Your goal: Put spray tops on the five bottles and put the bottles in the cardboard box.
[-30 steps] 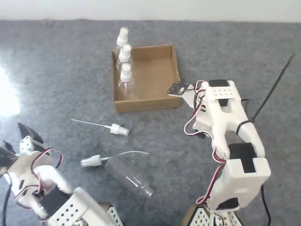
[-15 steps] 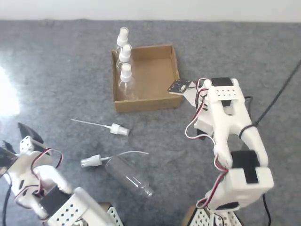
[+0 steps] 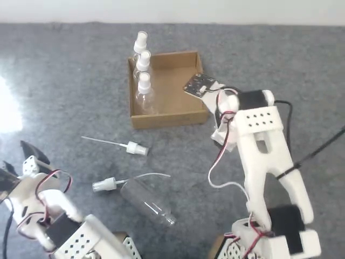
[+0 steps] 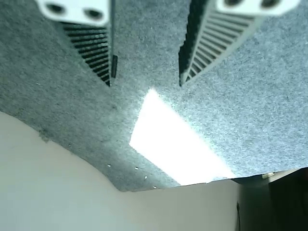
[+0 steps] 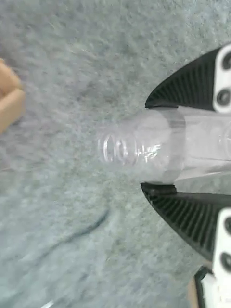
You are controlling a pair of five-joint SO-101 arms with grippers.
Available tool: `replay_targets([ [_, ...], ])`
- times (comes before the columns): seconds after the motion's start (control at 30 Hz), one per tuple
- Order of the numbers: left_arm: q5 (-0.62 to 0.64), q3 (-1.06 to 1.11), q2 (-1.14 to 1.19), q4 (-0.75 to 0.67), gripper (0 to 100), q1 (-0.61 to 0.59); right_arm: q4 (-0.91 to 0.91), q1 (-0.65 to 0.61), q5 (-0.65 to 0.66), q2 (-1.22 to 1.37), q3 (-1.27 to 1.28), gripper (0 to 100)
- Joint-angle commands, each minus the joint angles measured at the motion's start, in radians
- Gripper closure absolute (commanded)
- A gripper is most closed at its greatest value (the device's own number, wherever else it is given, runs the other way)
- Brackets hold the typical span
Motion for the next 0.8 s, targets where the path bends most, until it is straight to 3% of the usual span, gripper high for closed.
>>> replay_targets([
  [0.0, 0.006, -0.013, -0.011, -0.032, 80, 0.003, -0.005, -0.05, -0.08, -0.108, -0.028, 89.4],
  [0.43, 0.006, -0.013, -0.011, -0.032, 80, 0.003, -0.07, -0.087, -0.359, -0.286, -0.02, 89.4],
  [0.77, -0.041, -0.013, -0.011, -0.032, 80, 0.08, -0.185, -0.093, -0.387, -0.486, 0.173, 89.4],
])
